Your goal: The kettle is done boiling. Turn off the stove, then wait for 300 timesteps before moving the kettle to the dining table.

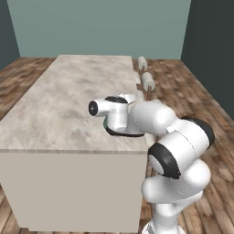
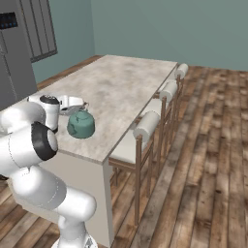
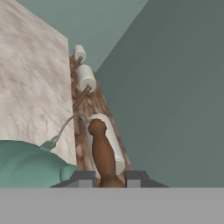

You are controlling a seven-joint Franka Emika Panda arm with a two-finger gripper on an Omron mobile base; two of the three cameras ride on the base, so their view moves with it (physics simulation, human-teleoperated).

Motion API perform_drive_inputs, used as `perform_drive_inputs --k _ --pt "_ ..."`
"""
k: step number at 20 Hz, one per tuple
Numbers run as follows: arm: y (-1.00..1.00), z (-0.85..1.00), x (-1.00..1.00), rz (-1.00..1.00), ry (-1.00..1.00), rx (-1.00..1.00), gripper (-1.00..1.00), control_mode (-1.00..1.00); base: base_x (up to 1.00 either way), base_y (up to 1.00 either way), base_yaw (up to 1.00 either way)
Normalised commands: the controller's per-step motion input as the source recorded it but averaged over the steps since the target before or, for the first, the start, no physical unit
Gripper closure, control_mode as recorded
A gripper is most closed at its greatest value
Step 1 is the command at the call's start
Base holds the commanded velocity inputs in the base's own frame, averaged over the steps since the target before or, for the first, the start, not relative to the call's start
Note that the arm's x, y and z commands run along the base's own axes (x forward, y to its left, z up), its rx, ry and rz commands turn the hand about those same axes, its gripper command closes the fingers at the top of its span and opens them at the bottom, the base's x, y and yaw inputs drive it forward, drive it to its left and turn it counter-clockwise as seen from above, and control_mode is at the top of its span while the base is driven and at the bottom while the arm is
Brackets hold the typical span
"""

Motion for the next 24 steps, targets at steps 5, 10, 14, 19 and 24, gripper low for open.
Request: perform_drive_inputs --k 5,10,14,19,24 --pt "0.0 -0.11 0.12 -0.03 0.0 0.0 1.0 -1.0 0.0 0.0 0.0" --pt "0.0 -0.09 0.13 -0.03 0.0 0.0 1.0 -1.0 0.0 0.0 0.0" --pt "0.0 -0.07 0.1 -0.03 0.0 0.0 1.0 -1.0 0.0 0.0 0.0" --pt "0.0 -0.03 0.09 -0.02 0.0 0.0 1.0 -1.0 0.0 0.0 0.0" --pt "0.0 -0.01 0.09 -0.01 0.0 0.0 1.0 -1.0 0.0 0.0 0.0"
